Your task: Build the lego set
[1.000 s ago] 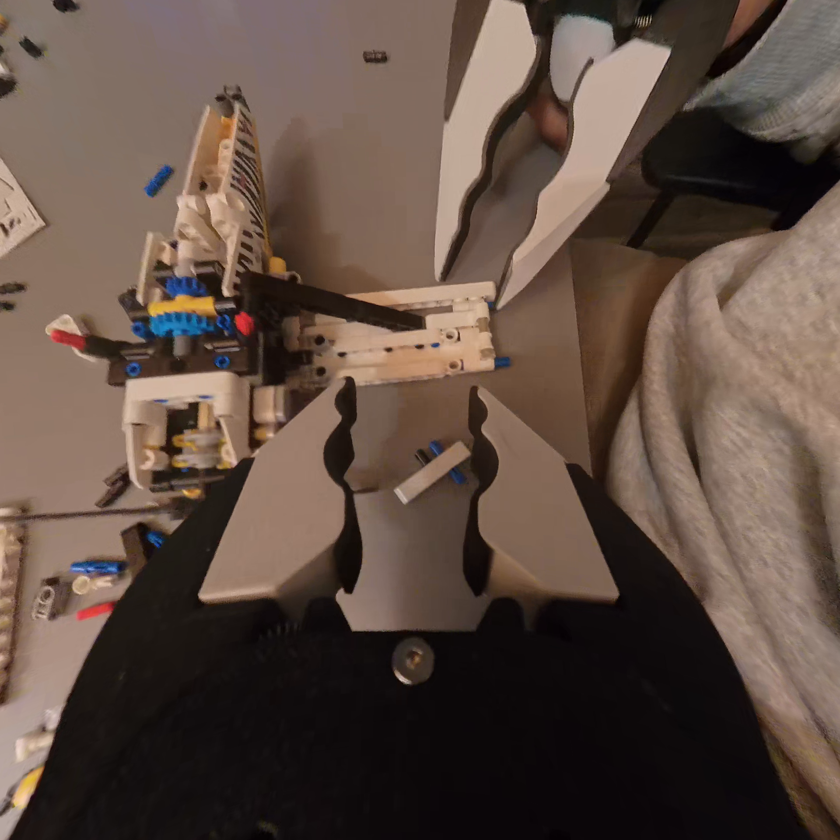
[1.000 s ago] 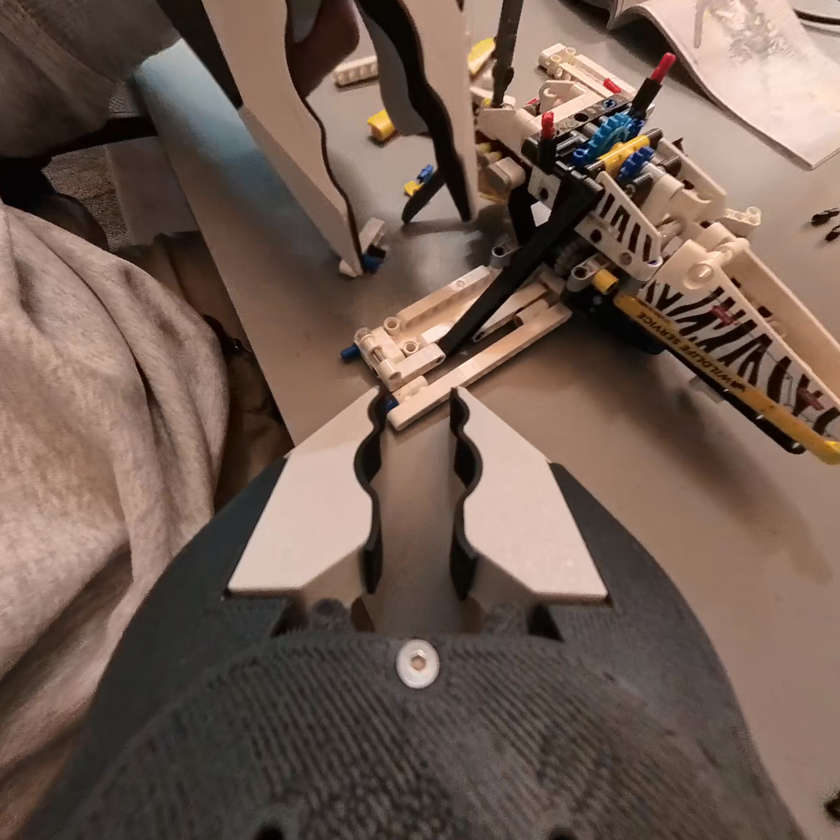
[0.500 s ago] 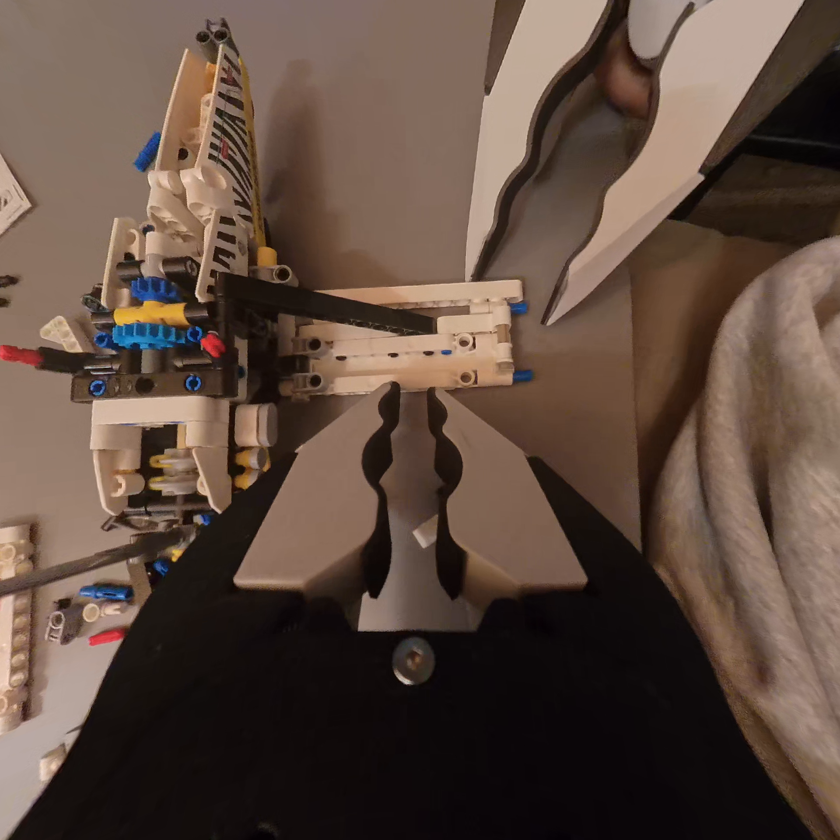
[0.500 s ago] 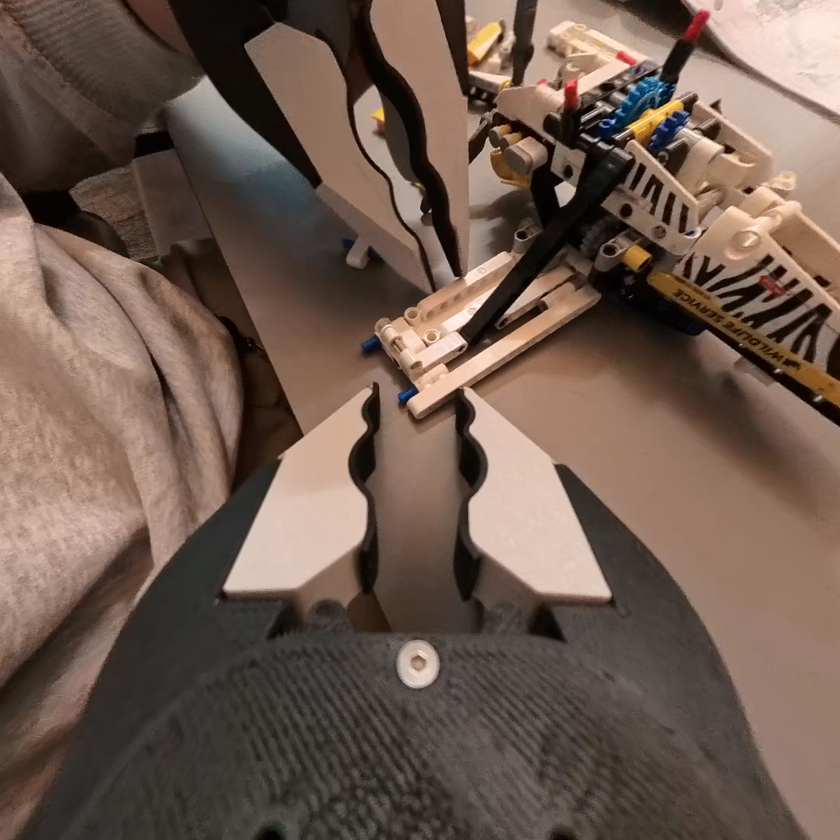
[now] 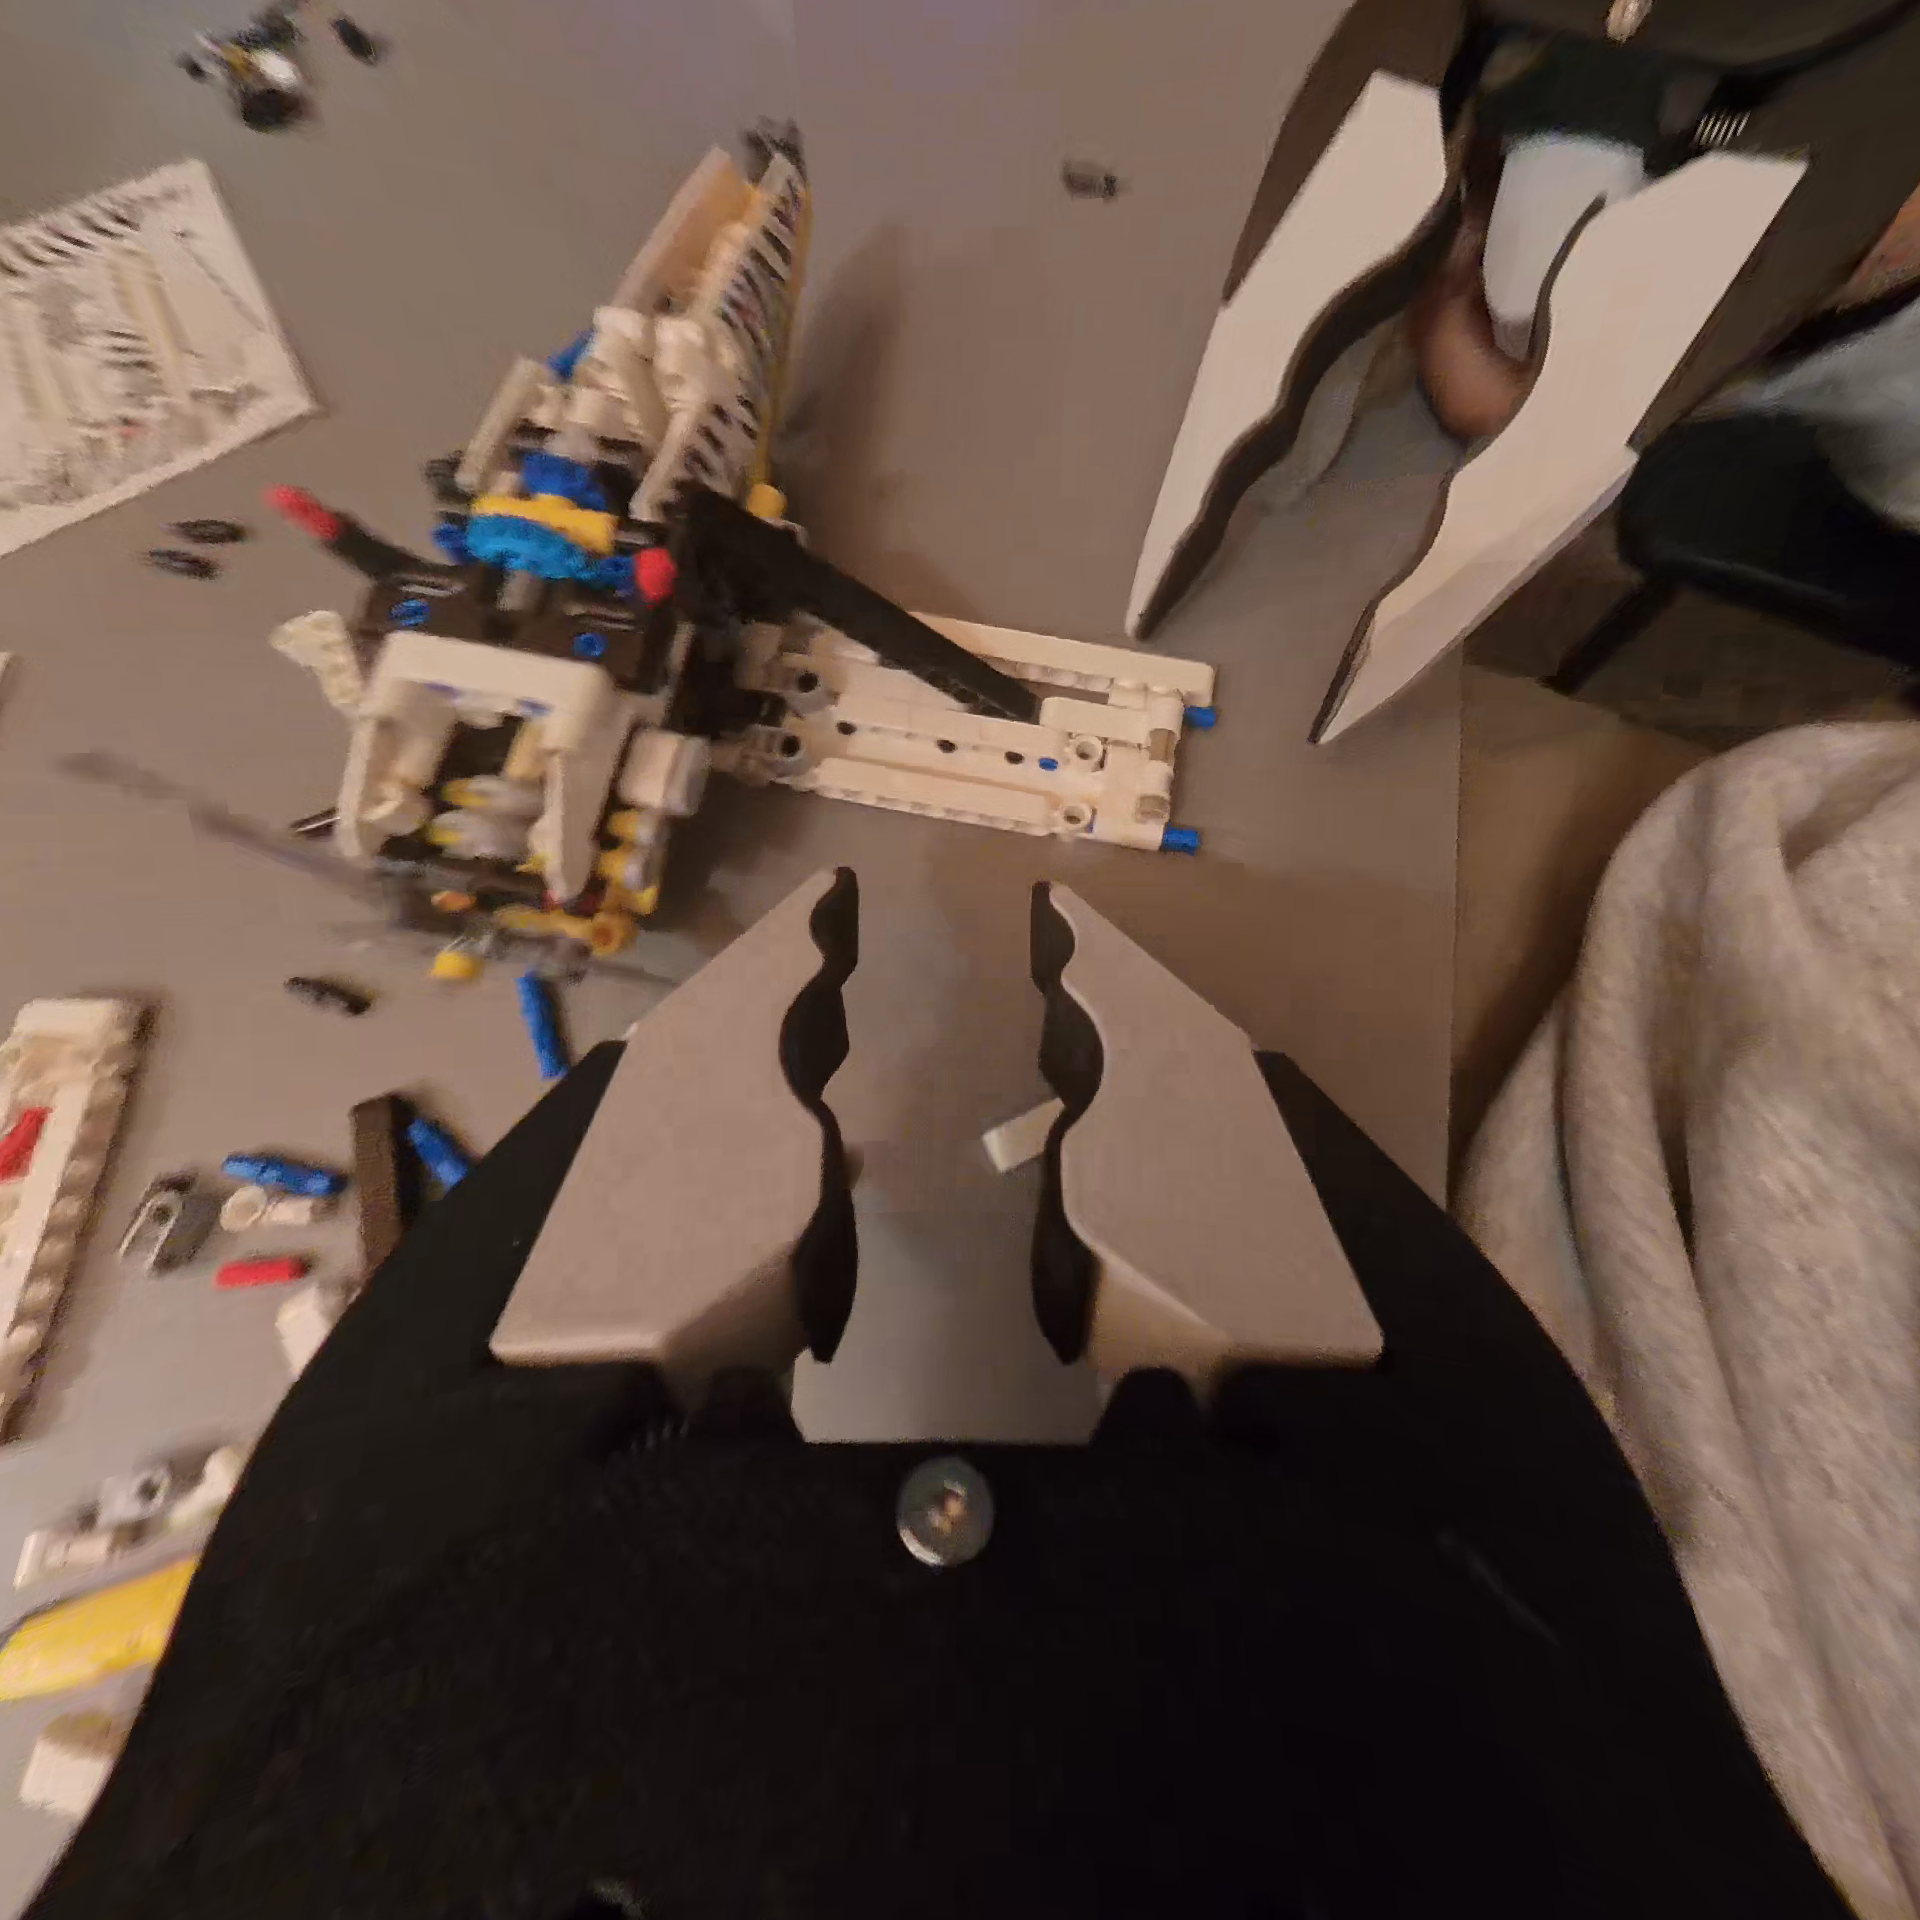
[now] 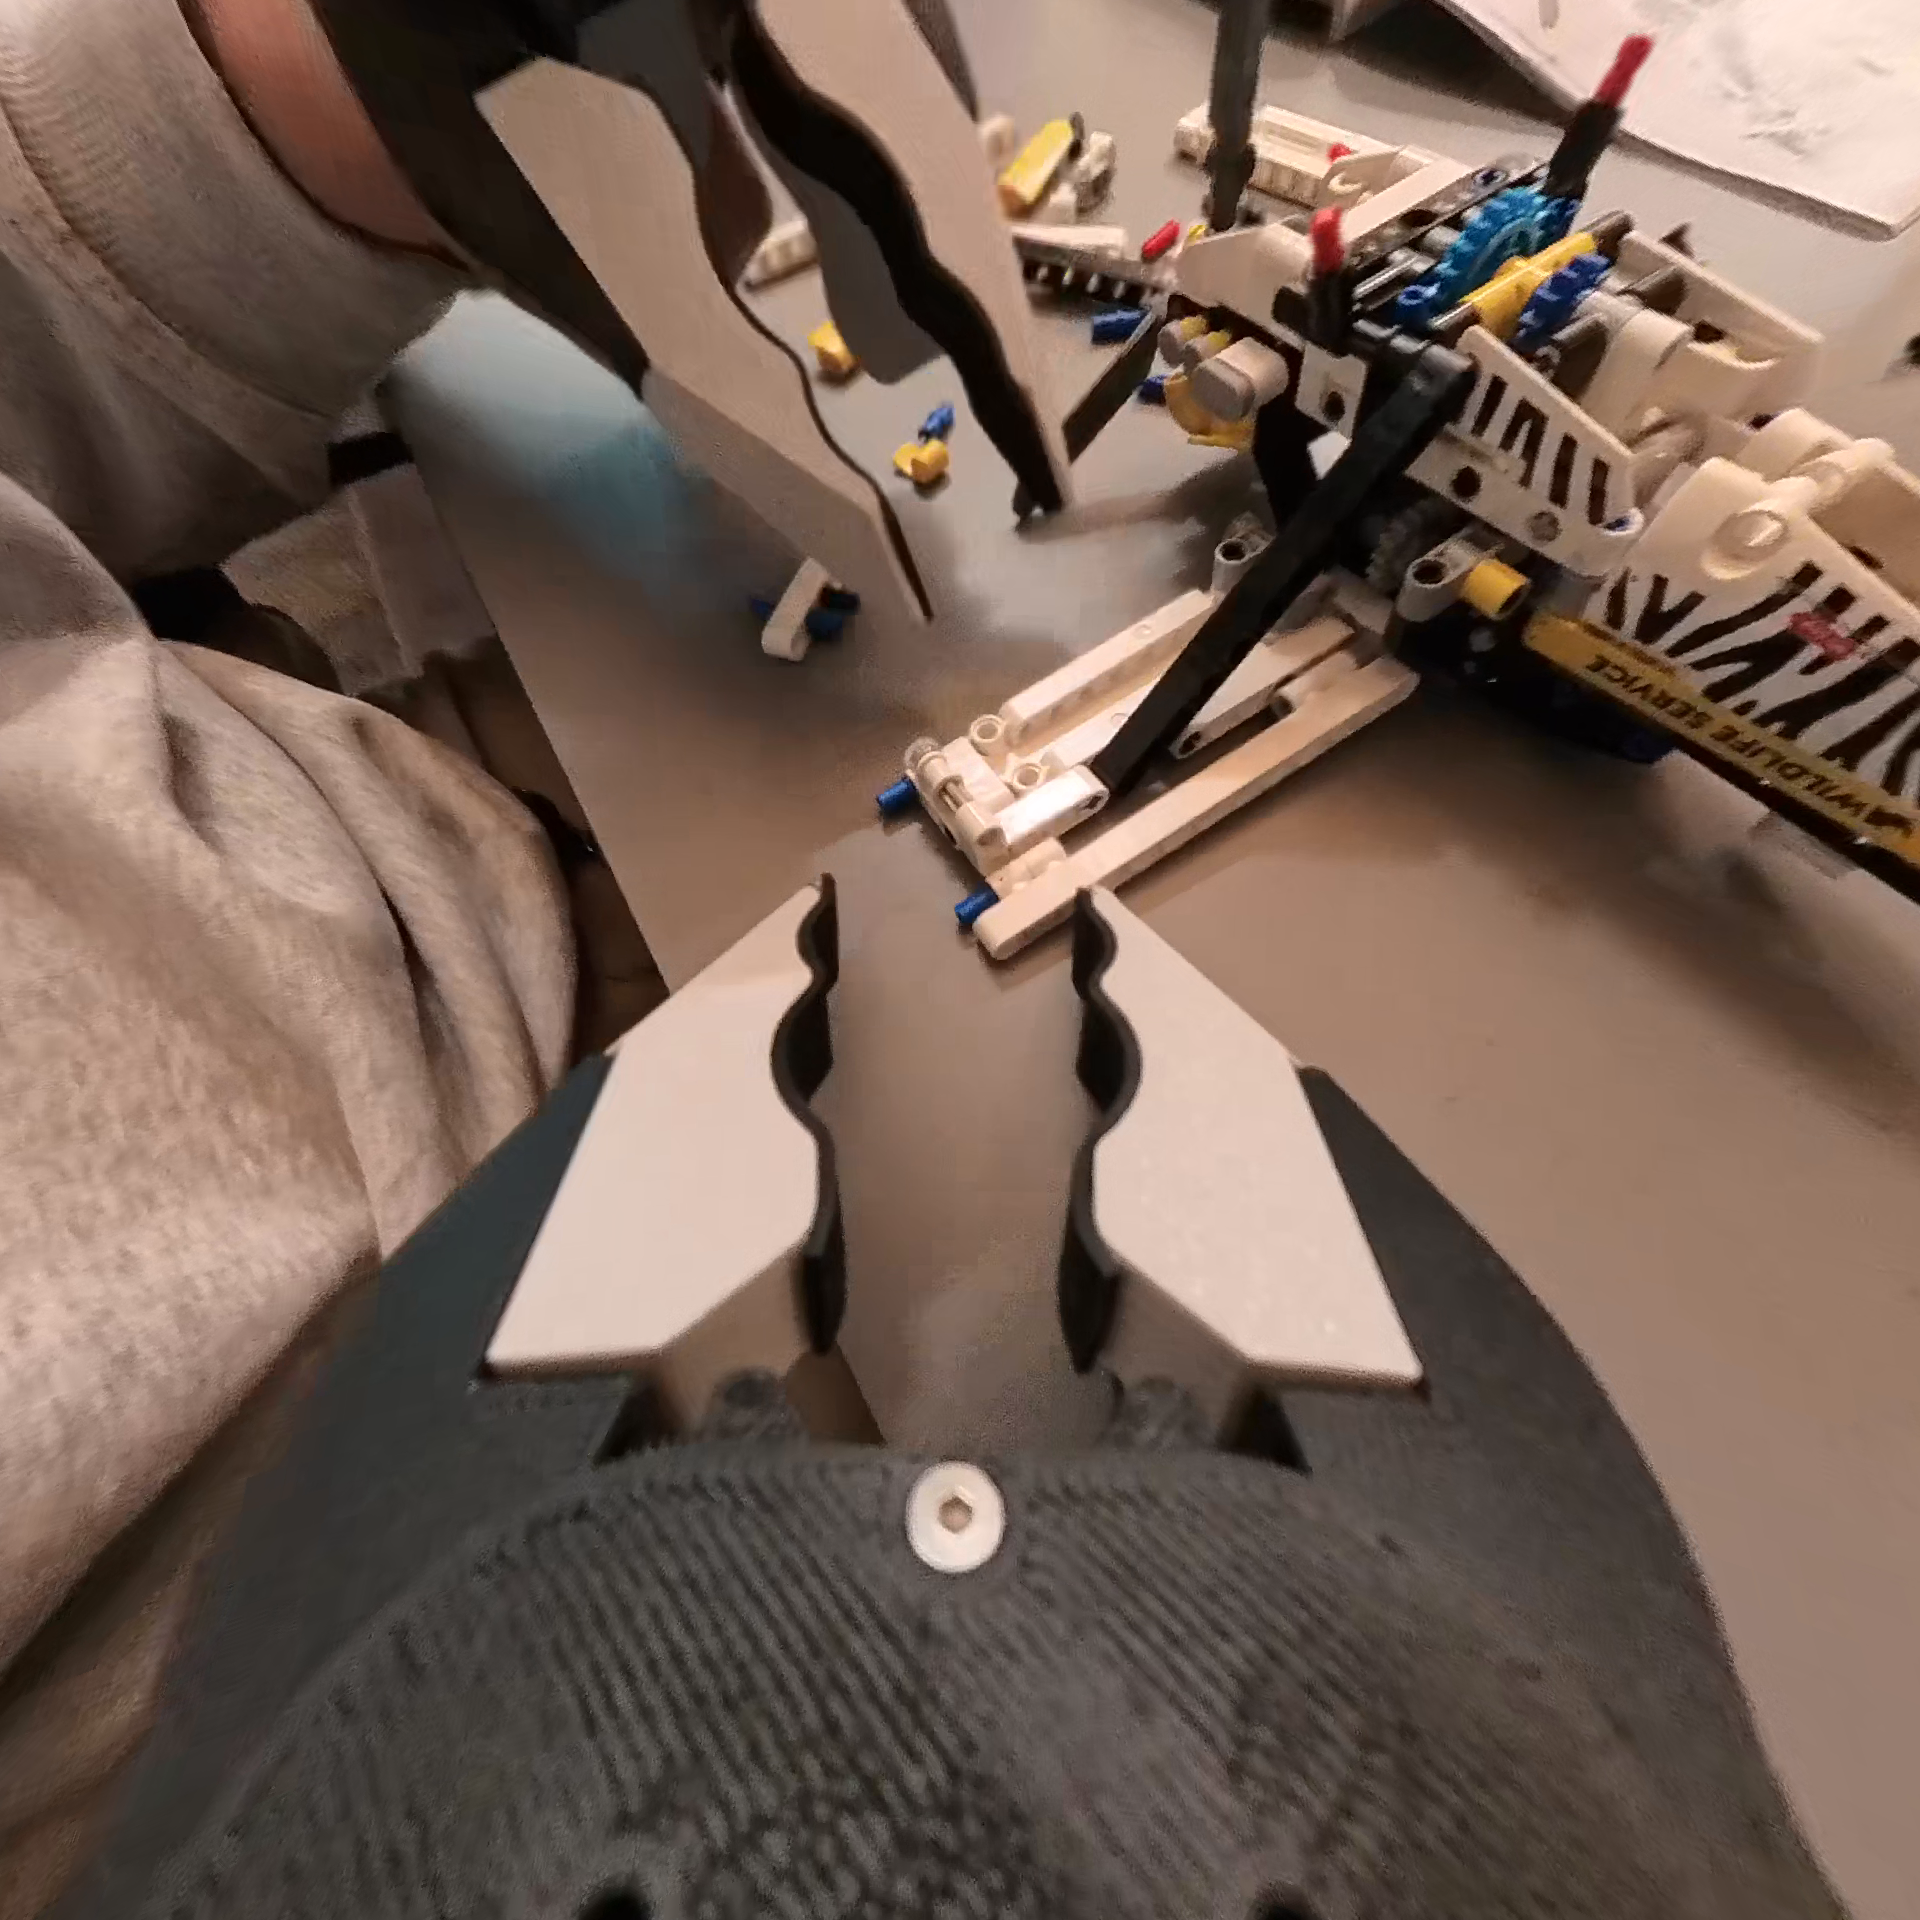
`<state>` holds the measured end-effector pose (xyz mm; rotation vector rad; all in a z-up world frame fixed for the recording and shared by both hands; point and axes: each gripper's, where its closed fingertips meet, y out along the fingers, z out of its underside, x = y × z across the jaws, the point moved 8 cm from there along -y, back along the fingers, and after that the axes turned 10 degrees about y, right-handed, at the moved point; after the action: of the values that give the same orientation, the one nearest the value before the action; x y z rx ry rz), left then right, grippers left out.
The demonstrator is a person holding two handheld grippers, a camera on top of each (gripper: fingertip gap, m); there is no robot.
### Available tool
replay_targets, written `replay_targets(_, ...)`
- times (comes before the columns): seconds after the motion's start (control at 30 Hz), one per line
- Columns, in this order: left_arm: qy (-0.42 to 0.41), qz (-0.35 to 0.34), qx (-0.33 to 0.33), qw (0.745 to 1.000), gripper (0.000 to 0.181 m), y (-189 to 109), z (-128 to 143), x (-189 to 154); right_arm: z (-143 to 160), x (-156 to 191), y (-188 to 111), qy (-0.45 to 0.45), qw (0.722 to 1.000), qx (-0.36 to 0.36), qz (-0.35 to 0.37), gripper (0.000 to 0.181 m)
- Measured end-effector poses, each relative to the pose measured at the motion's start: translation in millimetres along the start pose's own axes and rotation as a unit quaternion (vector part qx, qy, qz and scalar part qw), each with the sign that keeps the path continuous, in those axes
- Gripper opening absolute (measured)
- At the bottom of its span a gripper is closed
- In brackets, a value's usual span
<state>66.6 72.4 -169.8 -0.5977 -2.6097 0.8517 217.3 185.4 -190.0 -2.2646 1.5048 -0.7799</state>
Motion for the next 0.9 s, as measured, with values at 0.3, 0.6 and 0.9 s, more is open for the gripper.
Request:
replay_targets(0.3, -0.087, -0.074, -0.241, 0.964, 0.027, -56, 15, 18, -21, -22, -22, 0.105, 0.989, -0.105, -0.006, 0.040)
replay_targets(0.6, -0.093, -0.096, -0.287, 0.949, 0.025, -64, 17, 24, -40, -36, -62, 0.146, 0.901, -0.404, -0.058, 0.031)
replay_targets(0.9, -0.143, -0.053, -0.318, 0.936, 0.033, -65, 22, 33, -34, -14, -70, 0.048, 0.882, -0.454, -0.118, 0.027)
